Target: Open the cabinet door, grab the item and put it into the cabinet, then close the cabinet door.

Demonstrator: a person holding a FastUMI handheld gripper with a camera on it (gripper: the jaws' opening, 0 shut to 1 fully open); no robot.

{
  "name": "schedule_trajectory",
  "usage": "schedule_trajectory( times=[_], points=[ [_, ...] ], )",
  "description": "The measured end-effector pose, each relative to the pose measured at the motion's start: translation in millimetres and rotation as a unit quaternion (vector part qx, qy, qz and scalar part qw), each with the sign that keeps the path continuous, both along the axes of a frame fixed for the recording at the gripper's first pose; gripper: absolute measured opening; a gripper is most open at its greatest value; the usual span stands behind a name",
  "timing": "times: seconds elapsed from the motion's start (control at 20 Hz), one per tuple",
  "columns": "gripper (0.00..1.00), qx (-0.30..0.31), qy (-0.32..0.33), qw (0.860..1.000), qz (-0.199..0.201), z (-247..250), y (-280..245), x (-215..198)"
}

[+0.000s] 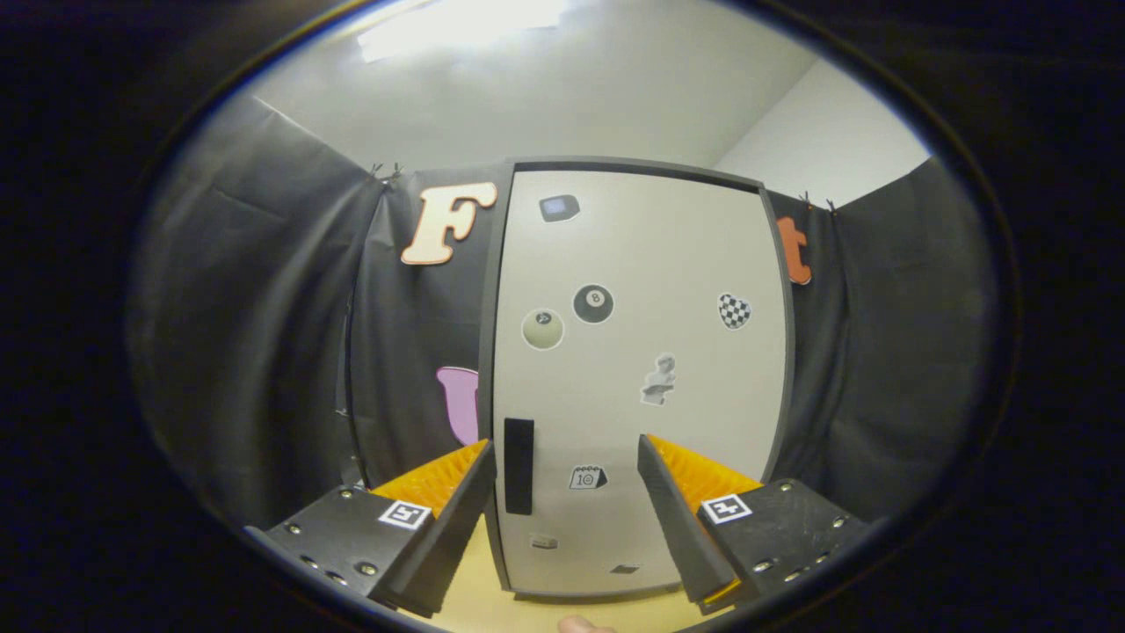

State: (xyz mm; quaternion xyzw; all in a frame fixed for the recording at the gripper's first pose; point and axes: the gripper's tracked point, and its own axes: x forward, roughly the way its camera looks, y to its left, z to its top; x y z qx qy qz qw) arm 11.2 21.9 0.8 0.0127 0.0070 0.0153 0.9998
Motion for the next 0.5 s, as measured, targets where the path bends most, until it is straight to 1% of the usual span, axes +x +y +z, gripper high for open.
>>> schedule_trajectory(
  times=[0.5],
  points=[
    [0.96,-0.010,0.027,0.999,0.018,-15.3,13.0,20.4]
  ],
)
